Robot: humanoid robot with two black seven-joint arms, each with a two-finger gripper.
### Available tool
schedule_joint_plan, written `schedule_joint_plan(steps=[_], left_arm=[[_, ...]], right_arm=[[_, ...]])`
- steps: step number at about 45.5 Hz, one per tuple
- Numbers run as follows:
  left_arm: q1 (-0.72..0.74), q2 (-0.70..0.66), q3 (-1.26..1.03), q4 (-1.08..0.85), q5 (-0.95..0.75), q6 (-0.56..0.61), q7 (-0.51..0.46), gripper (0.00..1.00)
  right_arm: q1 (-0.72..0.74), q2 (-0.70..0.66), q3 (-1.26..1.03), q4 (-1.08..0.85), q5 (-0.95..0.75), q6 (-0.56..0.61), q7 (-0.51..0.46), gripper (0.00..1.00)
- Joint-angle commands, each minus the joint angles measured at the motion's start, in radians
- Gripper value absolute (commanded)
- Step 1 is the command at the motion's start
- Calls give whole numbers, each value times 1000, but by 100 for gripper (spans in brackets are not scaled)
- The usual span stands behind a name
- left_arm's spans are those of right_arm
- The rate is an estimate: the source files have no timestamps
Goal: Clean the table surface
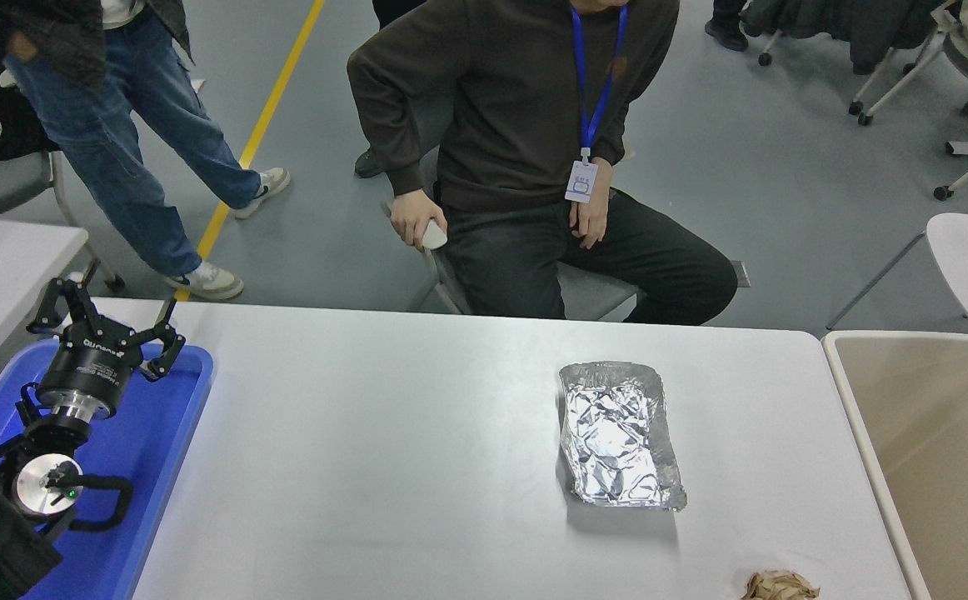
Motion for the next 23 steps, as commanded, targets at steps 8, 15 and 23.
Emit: schedule_joint_plan(steps=[8, 15, 23], left_arm=[[0, 0, 0, 0, 0, 0, 0, 100], [0, 0, 0, 0, 0, 0, 0, 100], [0, 0, 0, 0, 0, 0, 0, 100]], right_arm=[[-144, 190, -7, -335, 152, -6, 44, 0], [-181, 244, -5, -384, 157, -53, 44, 0], [-247, 299, -2, -393, 174, -130, 41, 0]])
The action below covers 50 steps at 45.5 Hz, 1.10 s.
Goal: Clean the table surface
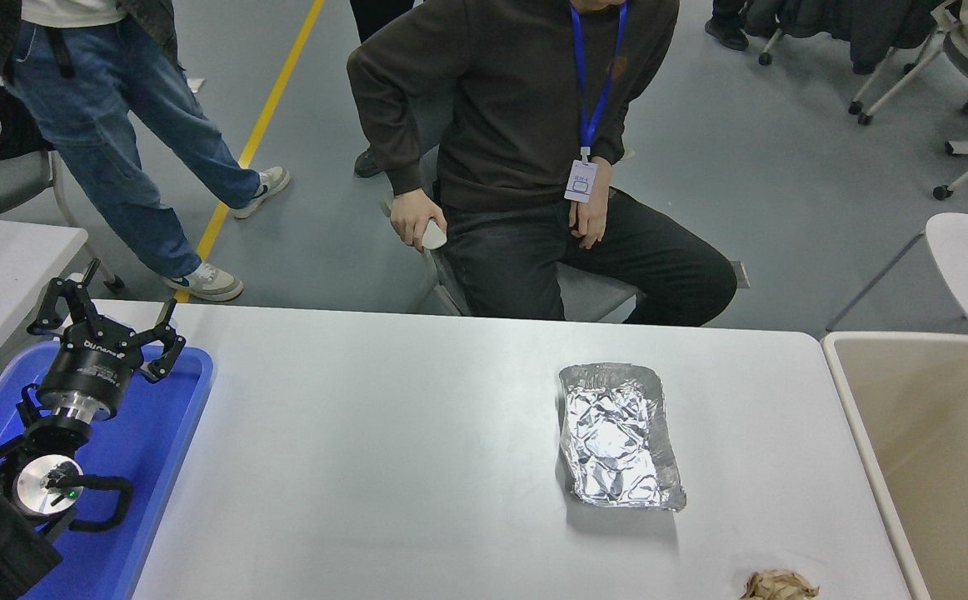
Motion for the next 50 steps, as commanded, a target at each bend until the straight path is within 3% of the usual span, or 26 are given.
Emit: schedule_joint_plan(steps=[1, 19, 30, 50], left_arm=[[0, 0, 0, 0, 0, 0, 0, 100], [0, 0, 0, 0, 0, 0, 0, 100], [0, 0, 0, 0, 0, 0, 0, 100], [0, 0, 0, 0, 0, 0, 0, 100]], right_arm=[[-78, 77, 0, -51, 40, -75, -1, 0], [-154, 183, -23, -115, 60, -210, -10, 0], [-185, 206, -45, -115, 150, -217, -13, 0], [-190, 229, -46, -117, 166, -253, -13, 0]])
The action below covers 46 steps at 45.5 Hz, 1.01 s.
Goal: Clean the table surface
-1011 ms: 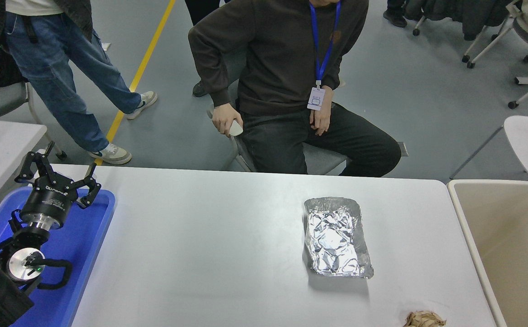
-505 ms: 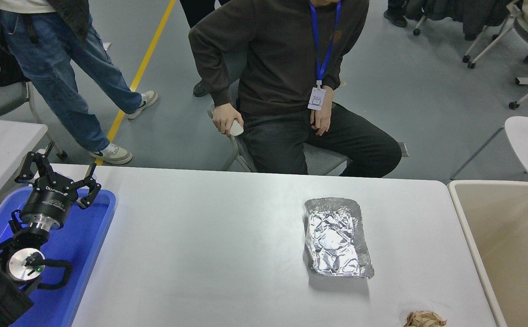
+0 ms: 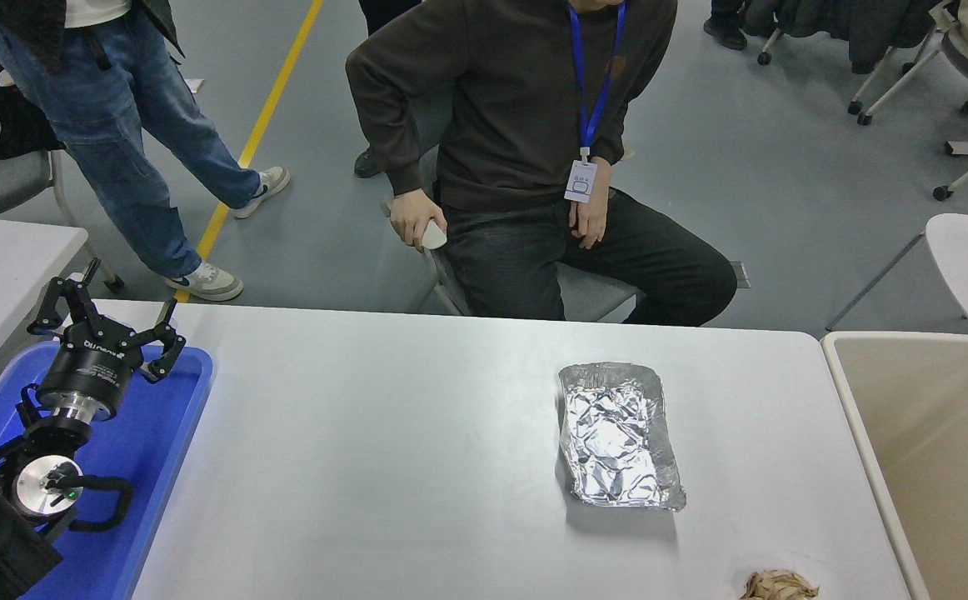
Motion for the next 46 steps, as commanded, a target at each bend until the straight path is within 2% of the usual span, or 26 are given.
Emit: schedule_joint_plan(steps=[1, 5, 6, 7, 9, 10, 11, 13, 16, 46], left_arm=[[0, 0, 0, 0, 0, 0, 0, 100], [0, 0, 0, 0, 0, 0, 0, 100], [0, 0, 0, 0, 0, 0, 0, 100], [0, 0, 0, 0, 0, 0, 0, 100], [0, 0, 0, 0, 0, 0, 0, 100], [0, 0, 0, 0, 0, 0, 0, 100], [0, 0, 0, 0, 0, 0, 0, 100], [0, 0, 0, 0, 0, 0, 0, 100], [0, 0, 0, 0, 0, 0, 0, 100], [0, 0, 0, 0, 0, 0, 0, 100]], right_arm=[[-6, 9, -4, -1, 11, -14, 1, 0], [-8, 6, -5, -3, 11, -15, 4, 0], [-8, 6, -5, -3, 9, -15, 4, 8], [-8, 6, -4, -3, 11, -18, 4, 26], [-6, 6, -1, -3, 11, -27, 4, 74], [-6, 6, -1, -3, 11, -32, 4, 90], [-6, 6, -1, -3, 11, -38, 4, 93], [-6, 6, -1, -1, 17, -43, 4, 97], [-8, 8, -7, -1, 35, -43, 4, 98], [-3, -3, -2, -3, 66, -40, 4, 98]])
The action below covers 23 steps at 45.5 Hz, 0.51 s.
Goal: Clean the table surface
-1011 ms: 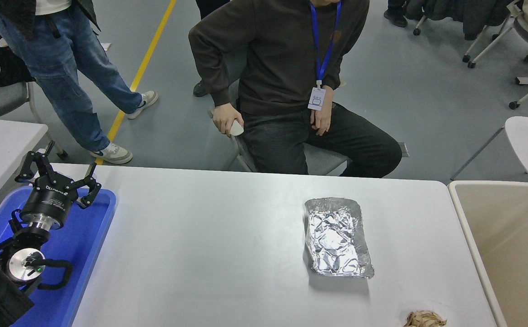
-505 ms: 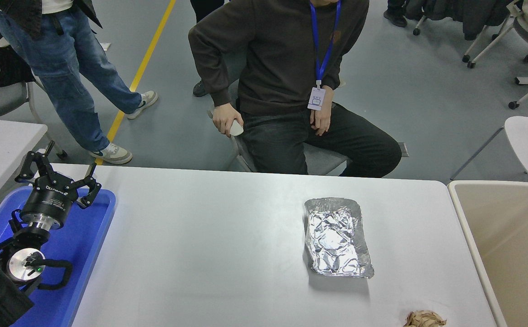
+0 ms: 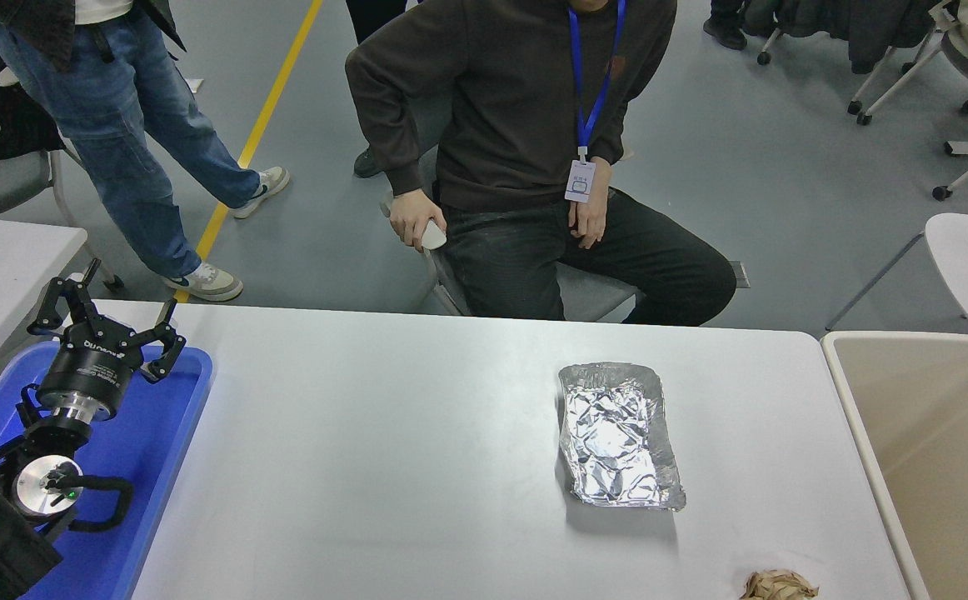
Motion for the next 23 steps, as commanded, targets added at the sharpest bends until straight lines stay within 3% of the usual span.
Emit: schedule_joint_plan(steps=[1, 23], left_arm=[[0, 0, 0, 0, 2, 0, 0, 100], [0, 0, 0, 0, 0, 0, 0, 100]], right_arm=[[4, -7, 0, -1, 30, 4, 0, 98], [25, -34, 16, -4, 278, 12, -6, 98]])
